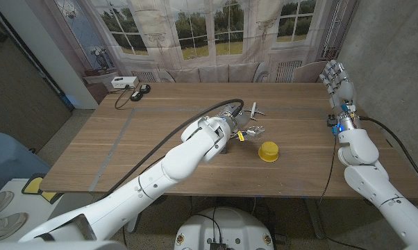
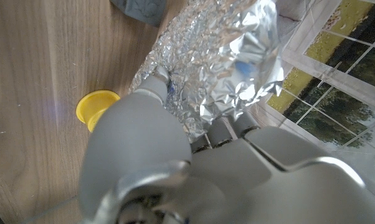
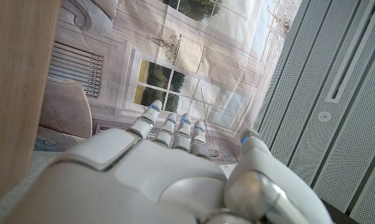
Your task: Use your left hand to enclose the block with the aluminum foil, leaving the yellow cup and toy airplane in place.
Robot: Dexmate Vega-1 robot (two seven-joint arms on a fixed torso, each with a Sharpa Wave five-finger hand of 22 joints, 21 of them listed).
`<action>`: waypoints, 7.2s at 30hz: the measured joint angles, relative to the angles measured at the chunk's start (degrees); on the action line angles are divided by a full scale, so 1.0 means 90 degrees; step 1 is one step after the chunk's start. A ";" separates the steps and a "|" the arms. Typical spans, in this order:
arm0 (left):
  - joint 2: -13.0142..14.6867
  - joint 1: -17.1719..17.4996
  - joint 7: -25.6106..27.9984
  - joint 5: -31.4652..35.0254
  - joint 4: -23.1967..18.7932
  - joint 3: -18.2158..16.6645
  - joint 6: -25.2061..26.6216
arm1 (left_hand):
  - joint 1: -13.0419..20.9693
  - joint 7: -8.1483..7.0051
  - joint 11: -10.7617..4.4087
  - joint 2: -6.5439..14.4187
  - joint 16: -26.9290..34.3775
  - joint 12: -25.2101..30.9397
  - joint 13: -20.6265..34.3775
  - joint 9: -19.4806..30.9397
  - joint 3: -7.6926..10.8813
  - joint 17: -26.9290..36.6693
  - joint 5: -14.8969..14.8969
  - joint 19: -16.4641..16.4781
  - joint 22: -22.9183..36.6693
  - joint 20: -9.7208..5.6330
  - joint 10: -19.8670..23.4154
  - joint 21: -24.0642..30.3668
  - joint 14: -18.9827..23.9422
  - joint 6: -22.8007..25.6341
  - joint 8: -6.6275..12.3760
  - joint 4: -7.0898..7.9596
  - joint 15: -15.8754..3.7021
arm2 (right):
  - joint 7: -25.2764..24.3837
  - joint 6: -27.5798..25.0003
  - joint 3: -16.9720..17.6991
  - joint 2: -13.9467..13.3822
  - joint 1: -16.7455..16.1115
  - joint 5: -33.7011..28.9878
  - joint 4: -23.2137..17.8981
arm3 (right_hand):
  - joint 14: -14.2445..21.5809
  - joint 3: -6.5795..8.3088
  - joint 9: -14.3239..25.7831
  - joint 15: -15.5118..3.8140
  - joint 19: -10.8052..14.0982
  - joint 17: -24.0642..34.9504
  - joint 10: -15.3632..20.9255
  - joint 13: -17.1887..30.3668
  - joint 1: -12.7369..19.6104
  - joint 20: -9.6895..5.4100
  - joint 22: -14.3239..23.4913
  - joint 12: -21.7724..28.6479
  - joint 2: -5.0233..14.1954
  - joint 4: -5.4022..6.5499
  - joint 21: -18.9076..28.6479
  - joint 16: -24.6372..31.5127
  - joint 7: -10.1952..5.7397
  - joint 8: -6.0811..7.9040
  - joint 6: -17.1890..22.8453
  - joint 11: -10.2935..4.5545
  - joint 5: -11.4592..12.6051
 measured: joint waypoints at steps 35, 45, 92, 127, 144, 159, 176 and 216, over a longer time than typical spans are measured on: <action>-0.3141 0.1180 -0.2614 0.2016 0.0449 -0.2297 -0.3315 | -0.3146 -0.0157 0.0705 -0.1450 -0.1585 -0.2348 -0.0104 -0.0253 -0.1533 -0.1340 0.0418 -0.1325 -0.0281 0.1252 -0.2788 -0.0829 -0.3200 -0.3821 -0.1795 0.1160 0.0798 | -0.0373 0.0134 0.0153 0.0256 -0.0008 -0.0214 -0.0074 | 0.0046 0.0000 0.0000 -0.0023 0.0022 0.0000 0.0000 0.0000 0.0001 -0.0022 0.0000 0.0000 -0.0001 0.0000 0.0002 0.0000 0.0000 0.0000 0.0000 0.0000 0.0000; -0.4932 0.1404 -0.2683 0.2232 0.0069 -0.2849 -0.4892 | -0.3345 0.0206 0.0995 -0.1585 -0.1608 -0.2438 -0.0133 -0.0273 -0.1917 -0.1374 0.0766 -0.1528 -0.0263 0.1252 -0.4066 -0.1280 -0.4126 -0.5444 -0.1844 0.1212 0.1290 | -0.0383 0.0162 0.0097 0.0310 0.0056 -0.0247 -0.0025 | 0.0080 0.0000 0.0000 0.0011 0.0022 0.0000 0.0000 0.0000 -0.0026 -0.0022 0.0000 0.0000 -0.0028 0.0000 0.0002 0.0000 -0.0003 0.0000 0.0003 0.0000 0.0000; -0.2252 0.0630 -0.2616 0.0796 0.0728 -0.1883 -0.1991 | -0.4091 -0.1020 0.0642 -0.0520 -0.1557 -0.2176 -0.1105 -0.0391 -0.2573 -0.1521 0.0556 -0.3112 -0.0295 0.1231 -0.6749 -0.3647 -0.7148 -0.7047 -0.1601 0.1585 0.1754 | -0.0657 0.0020 -0.0023 0.0359 0.0169 -0.0551 -0.0142 | 0.0078 0.0000 0.0000 0.0011 0.0022 0.0000 0.0036 0.0000 -0.0050 -0.0022 0.0000 0.0000 -0.0002 0.0000 0.0002 0.0000 -0.0035 0.0026 0.0035 -0.0033 0.0000; 0.0260 -0.0037 -0.0238 -0.0978 0.0796 -0.0482 -0.0138 | -0.2729 -0.1066 0.0513 -0.0923 -0.1508 -0.2042 -0.1056 -0.0342 -0.2915 -0.1504 0.1241 -0.1829 -0.0262 0.1238 -0.6054 -0.3484 -0.6103 -0.5941 -0.1552 0.0770 0.1148 | -0.0788 -0.0067 -0.0151 0.0397 0.0337 -0.0717 -0.0102 | 0.0182 0.0018 0.0000 0.0046 0.0022 0.0000 0.0137 0.0000 -0.0075 -0.0022 0.0000 0.0000 -0.0027 -0.0018 0.0002 0.0000 -0.0036 0.0026 0.0127 0.0023 0.0000; 0.0284 -0.0608 -0.0912 -0.1189 0.1373 0.0114 -0.0049 | -0.2259 -0.1057 0.0569 -0.0835 -0.1508 -0.2005 -0.1059 -0.0357 -0.3020 -0.1511 0.1334 -0.0586 -0.0271 0.1231 -0.5589 -0.3269 -0.5420 -0.5354 -0.1582 0.0595 0.1205 | -0.0863 -0.0075 -0.0189 0.0435 0.0483 -0.0783 0.0013 | 0.0182 0.0018 0.0000 0.0046 0.0022 0.0000 0.0195 0.0000 -0.0100 -0.0022 0.0000 0.0000 -0.0053 -0.0018 0.0002 0.0000 -0.0035 0.0026 0.0126 0.0035 0.0000; 0.0522 -0.0397 0.0318 -0.1077 0.1810 0.0368 0.0410 | -0.0802 -0.0732 0.0613 0.0030 -0.1181 -0.1578 -0.0653 -0.0313 -0.2223 -0.1250 0.0735 0.1586 -0.0202 -0.0442 -0.4175 -0.2697 -0.3641 -0.3097 -0.1342 0.0122 0.0658 | -0.0846 -0.0135 -0.0252 0.0418 0.0636 -0.0787 0.0145 | 0.0216 0.0018 0.0000 0.0080 0.0022 0.0000 0.0194 0.0000 -0.0100 -0.0022 0.0000 0.0000 -0.0052 -0.0018 0.0002 0.0000 -0.0035 0.0026 0.0126 0.0035 0.0043; 0.0639 -0.0071 0.1904 -0.1792 0.2170 0.0213 0.1003 | 0.0203 -0.0663 0.0937 -0.0169 -0.0670 -0.1167 -0.0249 -0.0241 -0.1199 -0.0989 0.0022 0.2261 -0.0179 -0.0932 -0.2763 -0.1987 -0.2136 -0.2162 -0.0669 -0.0009 0.0638 | -0.0861 -0.0173 -0.0280 0.0384 0.0725 -0.0787 0.0204 | 0.0261 0.0018 0.0000 0.0126 0.0022 0.0000 0.0275 0.0000 -0.0124 -0.0022 0.0000 0.0025 -0.0027 -0.0018 0.0002 0.0000 -0.0035 0.0026 0.0126 0.0115 0.0043; 0.0788 -0.0326 0.2094 -0.1215 0.2068 0.0613 0.1071 | -0.1338 -0.0868 0.0541 -0.0910 -0.1634 -0.2473 0.0076 -0.0294 -0.1657 -0.1220 0.0130 0.0683 -0.0276 -0.0208 -0.5318 -0.1400 -0.4431 -0.5592 -0.1896 0.0915 0.0675 | -0.0790 -0.0057 -0.0290 0.0375 0.0844 -0.0697 0.0415 | 0.0295 0.0036 0.0000 0.0160 -0.0001 0.0000 0.0331 0.0000 -0.0124 -0.0045 0.0000 0.0025 -0.0027 -0.0036 0.0002 0.0000 -0.0047 0.0026 0.0184 0.0103 0.0042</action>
